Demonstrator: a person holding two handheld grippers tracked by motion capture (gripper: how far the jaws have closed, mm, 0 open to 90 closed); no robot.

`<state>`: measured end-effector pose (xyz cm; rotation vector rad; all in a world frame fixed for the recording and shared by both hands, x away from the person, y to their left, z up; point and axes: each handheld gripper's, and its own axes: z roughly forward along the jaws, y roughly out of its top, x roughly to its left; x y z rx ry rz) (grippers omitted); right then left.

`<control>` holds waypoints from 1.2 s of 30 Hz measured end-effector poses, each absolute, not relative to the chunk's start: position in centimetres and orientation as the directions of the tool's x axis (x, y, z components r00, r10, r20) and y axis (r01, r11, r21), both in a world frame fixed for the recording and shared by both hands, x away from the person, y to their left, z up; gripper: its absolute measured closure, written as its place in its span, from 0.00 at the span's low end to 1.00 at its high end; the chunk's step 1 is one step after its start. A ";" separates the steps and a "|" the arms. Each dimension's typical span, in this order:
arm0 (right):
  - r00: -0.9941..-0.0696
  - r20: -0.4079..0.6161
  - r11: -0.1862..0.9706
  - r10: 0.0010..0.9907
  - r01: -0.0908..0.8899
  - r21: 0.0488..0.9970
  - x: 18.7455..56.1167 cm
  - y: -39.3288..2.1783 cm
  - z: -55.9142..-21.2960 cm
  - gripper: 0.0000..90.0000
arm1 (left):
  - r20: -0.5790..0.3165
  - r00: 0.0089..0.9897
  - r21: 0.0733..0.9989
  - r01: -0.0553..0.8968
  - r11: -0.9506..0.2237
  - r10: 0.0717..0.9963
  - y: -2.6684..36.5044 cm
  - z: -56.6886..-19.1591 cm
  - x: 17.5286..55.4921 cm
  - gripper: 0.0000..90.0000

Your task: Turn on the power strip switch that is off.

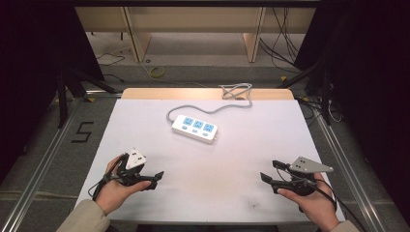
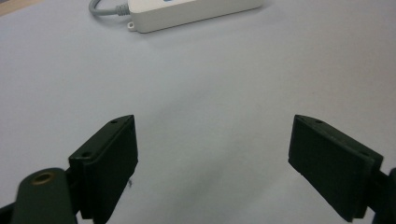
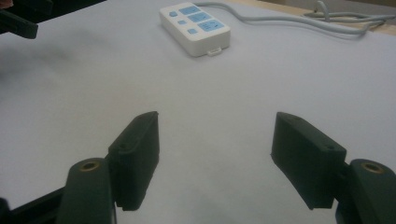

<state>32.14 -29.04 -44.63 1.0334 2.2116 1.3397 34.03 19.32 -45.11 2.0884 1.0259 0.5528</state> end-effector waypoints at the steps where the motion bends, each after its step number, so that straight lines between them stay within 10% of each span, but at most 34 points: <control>1: -0.671 0.068 0.286 0.739 0.403 0.869 32.1 -29.0 -44.6 0.38 | 0.054 0.586 0.770 0.491 -0.407 0.809 19.3 -45.1 34.1 0.17; 10: -0.678 0.051 0.311 0.734 0.402 0.861 32.5 -28.3 -44.6 0.50 | 0.060 0.591 0.768 0.487 -0.415 0.804 19.4 -45.3 33.9 0.17; 21: -0.662 -0.042 0.370 0.748 0.363 0.855 33.2 -27.8 -44.0 0.99 | 0.053 0.585 0.765 0.497 -0.409 0.809 19.1 -45.2 34.0 0.17; 36: -0.667 -0.055 0.419 0.743 0.401 0.815 34.8 -26.8 -43.4 1.00 | 0.057 0.587 0.765 0.494 -0.413 0.808 18.9 -45.2 34.1 0.18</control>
